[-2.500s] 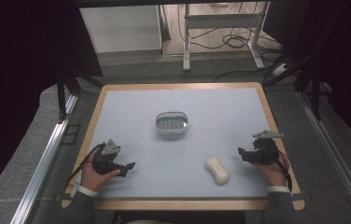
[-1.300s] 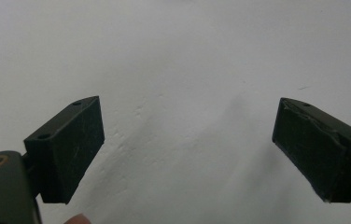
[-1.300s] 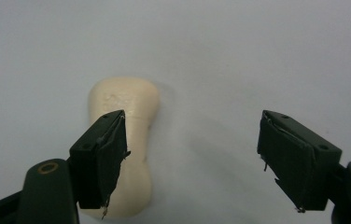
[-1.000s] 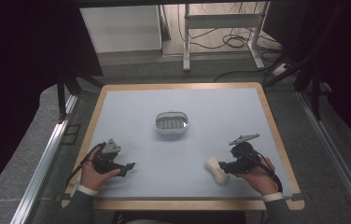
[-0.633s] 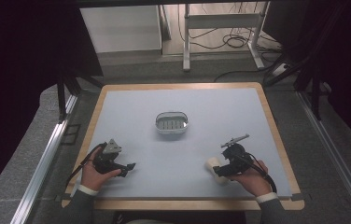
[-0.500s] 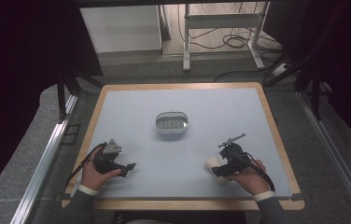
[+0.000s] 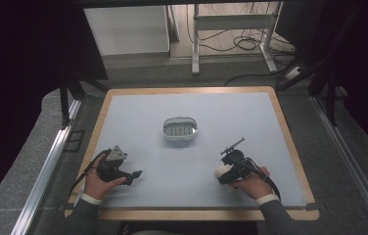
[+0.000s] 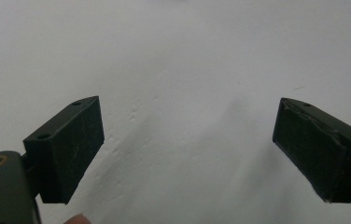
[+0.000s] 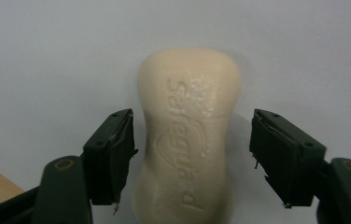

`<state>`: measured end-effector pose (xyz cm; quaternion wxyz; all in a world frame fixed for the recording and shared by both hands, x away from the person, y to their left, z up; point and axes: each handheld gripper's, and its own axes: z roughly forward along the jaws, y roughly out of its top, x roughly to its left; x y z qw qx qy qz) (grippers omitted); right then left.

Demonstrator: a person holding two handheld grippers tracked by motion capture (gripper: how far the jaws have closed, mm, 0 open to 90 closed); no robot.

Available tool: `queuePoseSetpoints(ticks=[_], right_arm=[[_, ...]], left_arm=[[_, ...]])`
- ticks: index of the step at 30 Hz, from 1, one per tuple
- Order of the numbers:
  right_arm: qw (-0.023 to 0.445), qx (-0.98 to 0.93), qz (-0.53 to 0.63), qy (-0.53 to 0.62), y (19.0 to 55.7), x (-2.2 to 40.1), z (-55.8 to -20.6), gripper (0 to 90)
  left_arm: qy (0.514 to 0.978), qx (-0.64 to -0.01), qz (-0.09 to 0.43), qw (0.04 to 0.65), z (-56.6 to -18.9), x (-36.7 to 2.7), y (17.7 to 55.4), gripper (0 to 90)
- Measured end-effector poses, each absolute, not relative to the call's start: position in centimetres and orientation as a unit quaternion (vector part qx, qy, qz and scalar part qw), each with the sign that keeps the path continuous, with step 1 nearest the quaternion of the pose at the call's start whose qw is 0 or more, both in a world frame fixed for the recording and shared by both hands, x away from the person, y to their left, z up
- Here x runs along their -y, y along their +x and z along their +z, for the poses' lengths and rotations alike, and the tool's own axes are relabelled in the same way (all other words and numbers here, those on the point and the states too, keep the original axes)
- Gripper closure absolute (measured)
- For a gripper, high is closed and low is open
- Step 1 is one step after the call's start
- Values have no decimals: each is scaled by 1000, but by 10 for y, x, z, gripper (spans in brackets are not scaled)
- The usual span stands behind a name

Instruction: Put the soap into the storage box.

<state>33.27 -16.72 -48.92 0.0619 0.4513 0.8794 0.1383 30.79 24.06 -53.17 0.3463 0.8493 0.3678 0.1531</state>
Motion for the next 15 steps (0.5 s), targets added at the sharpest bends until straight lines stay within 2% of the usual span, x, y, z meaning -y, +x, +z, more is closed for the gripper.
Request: queuePoseSetpoints(ticks=[2, 3, 5, 7, 15], right_arm=[[63, -879, 129, 455, 333, 166, -492, 344], [64, -880, 124, 453, 334, 166, -495, 384], [62, -880, 124, 454, 334, 166, -495, 397], [52, -880, 129, 453, 334, 165, -496, 467], [52, -883, 121, 450, 335, 164, -495, 490]], left_arm=[[848, -369, 153, 347, -531, -241, 308, 93], [849, -369, 154, 347, -531, -241, 308, 93], [849, -369, 154, 346, -531, -241, 308, 93], [849, -369, 154, 344, -532, -241, 308, 93], [849, -369, 155, 346, -531, -242, 308, 93]])
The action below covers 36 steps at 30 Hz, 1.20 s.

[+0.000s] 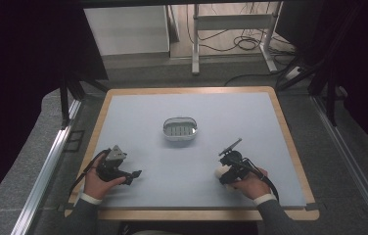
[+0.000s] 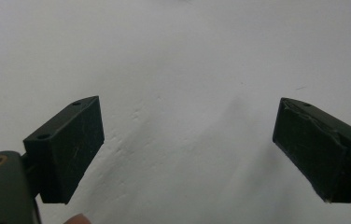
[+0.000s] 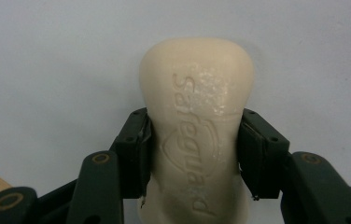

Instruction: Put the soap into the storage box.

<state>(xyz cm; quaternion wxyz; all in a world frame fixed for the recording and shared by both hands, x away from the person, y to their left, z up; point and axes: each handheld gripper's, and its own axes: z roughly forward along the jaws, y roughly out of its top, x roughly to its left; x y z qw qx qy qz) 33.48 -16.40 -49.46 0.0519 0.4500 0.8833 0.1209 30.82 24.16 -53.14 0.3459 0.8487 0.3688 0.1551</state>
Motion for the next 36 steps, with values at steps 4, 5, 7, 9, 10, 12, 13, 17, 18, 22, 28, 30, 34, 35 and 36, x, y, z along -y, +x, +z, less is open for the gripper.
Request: queuePoseSetpoints(ticks=[4, 5, 7, 9, 10, 12, 13, 17, 18, 22, 28, 30, 34, 35, 36], right_arm=[[52, -882, 131, 450, 336, 166, -493, 492], [52, -882, 132, 449, 337, 167, -492, 492], [40, -884, 136, 446, 339, 170, -489, 493], [44, -884, 142, 442, 341, 172, -483, 493], [44, -885, 145, 441, 342, 172, -480, 493], [46, -885, 149, 440, 343, 172, -477, 493], [45, -888, 154, 431, 347, 171, -470, 493], [53, -892, 159, 419, 355, 169, -462, 493], [56, -893, 162, 415, 358, 168, -460, 493], [53, -897, 167, 406, 366, 166, -457, 493], [54, -902, 174, 391, 379, 164, -456, 493], [55, -903, 179, 388, 383, 164, -455, 493], [54, -906, 178, 379, 393, 163, -453, 493], [54, -907, 178, 377, 394, 163, -453, 493], [54, -909, 179, 373, 396, 162, -453, 493]], left_arm=[[850, -369, 155, 344, -532, -241, 308, 93], [850, -369, 155, 343, -532, -241, 308, 93], [849, -369, 156, 343, -532, -241, 308, 93], [850, -369, 156, 341, -532, -241, 309, 93], [850, -369, 156, 341, -533, -241, 309, 93], [851, -369, 157, 340, -533, -241, 309, 93], [850, -369, 157, 341, -533, -241, 309, 93], [850, -370, 157, 340, -532, -241, 309, 93], [850, -370, 158, 339, -533, -241, 309, 93], [851, -369, 158, 338, -533, -240, 309, 93], [852, -369, 159, 335, -534, -239, 309, 93], [853, -369, 159, 334, -534, -239, 309, 93], [853, -370, 160, 331, -533, -240, 309, 93], [853, -370, 160, 331, -534, -240, 309, 93], [853, -370, 160, 331, -534, -240, 309, 93]])
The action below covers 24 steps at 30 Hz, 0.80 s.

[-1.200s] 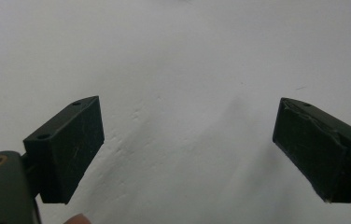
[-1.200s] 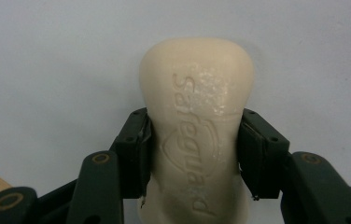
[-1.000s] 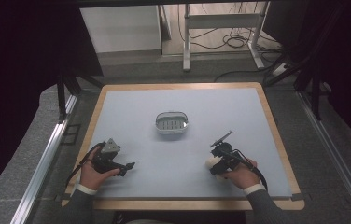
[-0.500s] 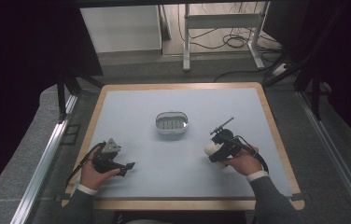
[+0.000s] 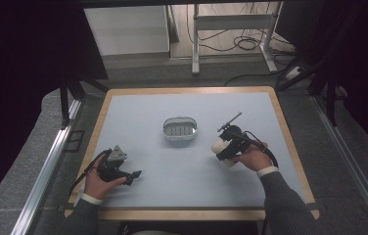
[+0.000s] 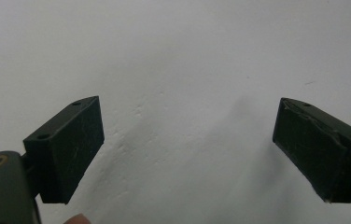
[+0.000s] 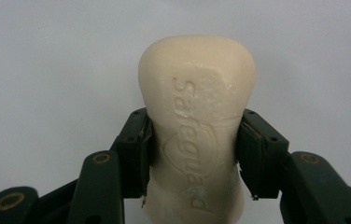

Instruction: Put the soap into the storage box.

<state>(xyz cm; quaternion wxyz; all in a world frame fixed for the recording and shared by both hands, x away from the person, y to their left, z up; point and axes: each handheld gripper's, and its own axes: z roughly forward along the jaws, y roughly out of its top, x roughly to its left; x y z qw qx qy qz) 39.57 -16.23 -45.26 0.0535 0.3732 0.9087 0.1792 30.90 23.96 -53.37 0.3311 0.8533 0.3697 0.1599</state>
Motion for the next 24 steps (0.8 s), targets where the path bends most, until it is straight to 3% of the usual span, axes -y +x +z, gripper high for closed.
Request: queuePoseSetpoints(ticks=[24], right_arm=[[57, -929, 182, 318, 422, 142, -439, 493]], left_arm=[[857, -368, 161, 323, -536, -238, 310, 93]])
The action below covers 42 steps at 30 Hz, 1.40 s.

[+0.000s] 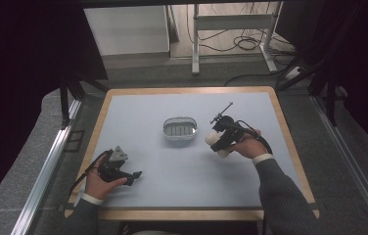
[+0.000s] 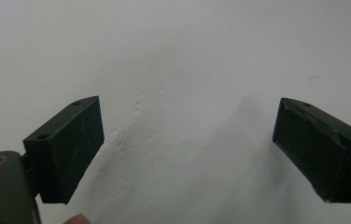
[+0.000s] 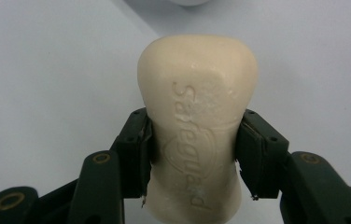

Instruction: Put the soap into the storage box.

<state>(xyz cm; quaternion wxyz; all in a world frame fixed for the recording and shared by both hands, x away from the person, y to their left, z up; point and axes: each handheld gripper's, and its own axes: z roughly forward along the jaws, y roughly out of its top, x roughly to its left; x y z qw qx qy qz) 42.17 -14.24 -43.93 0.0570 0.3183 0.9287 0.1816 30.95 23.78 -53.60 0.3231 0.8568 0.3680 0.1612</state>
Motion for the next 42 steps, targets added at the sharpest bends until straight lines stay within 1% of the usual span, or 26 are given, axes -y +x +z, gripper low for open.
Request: queuePoseSetpoints(ticks=[4, 14, 23, 42], right_arm=[[54, -929, 189, 314, 426, 139, -437, 493], [68, -935, 185, 295, 441, 129, -434, 494], [66, -939, 189, 281, 451, 120, -429, 493], [74, -941, 185, 274, 469, 109, -419, 494]], left_arm=[[857, -368, 161, 322, -536, -238, 310, 93], [858, -367, 161, 322, -536, -238, 310, 92], [858, -367, 161, 322, -536, -238, 310, 91], [859, -366, 160, 319, -537, -237, 310, 91]])
